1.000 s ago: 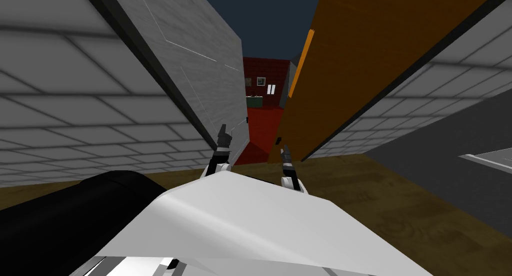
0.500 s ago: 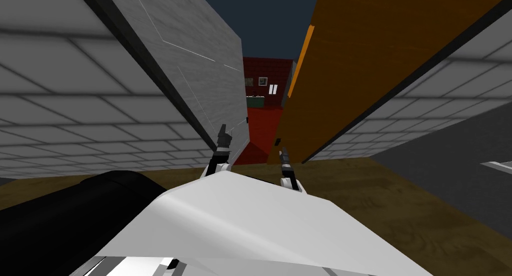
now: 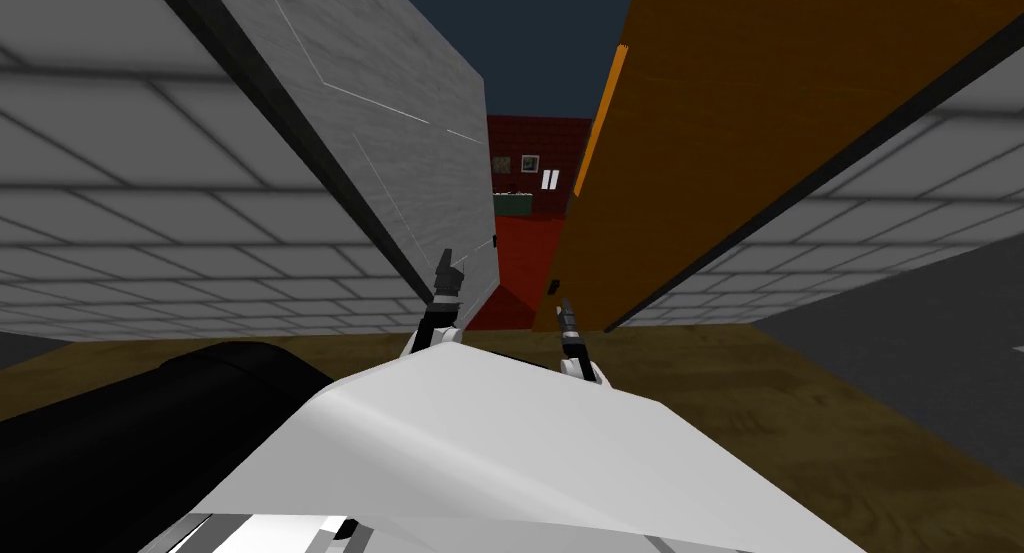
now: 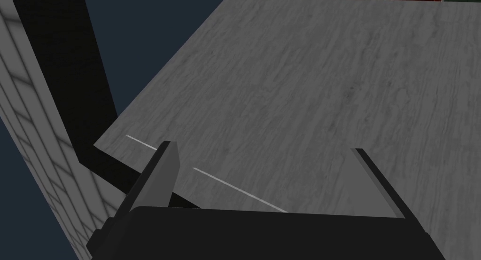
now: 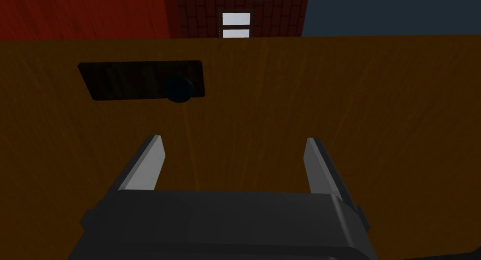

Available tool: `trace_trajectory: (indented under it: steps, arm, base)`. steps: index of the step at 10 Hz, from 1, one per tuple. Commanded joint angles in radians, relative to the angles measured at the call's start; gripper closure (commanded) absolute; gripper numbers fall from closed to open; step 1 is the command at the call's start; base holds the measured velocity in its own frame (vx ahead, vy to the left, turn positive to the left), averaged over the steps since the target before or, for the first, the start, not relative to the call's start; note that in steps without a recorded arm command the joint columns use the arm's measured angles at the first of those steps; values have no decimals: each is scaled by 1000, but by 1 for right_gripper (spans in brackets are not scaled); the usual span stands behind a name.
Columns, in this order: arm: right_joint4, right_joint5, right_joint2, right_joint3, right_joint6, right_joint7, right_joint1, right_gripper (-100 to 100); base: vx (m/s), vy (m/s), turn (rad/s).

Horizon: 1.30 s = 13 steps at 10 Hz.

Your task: Push the door open

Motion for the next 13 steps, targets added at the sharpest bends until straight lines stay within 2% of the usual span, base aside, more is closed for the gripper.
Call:
trace_trajectory:
  steps: [1,5,9,10,13]
  arm:
    - [50,-3,-1,6,-14,-5,-16,-100]
    - [171,-13,-8,23,-43,-23,-57,-100]
    - [249,-19,-13,34,-60,-35,-83,-100]
    - [227,-18,-14,33,-53,-34,-74,-100]
    - [243,-18,-6,24,-60,-29,-80,-100]
  base:
    - [30,-72,42]
    - [48,-89,71]
    - [32,-55,42]
    - [12,-24,10]
    - [165,17,29]
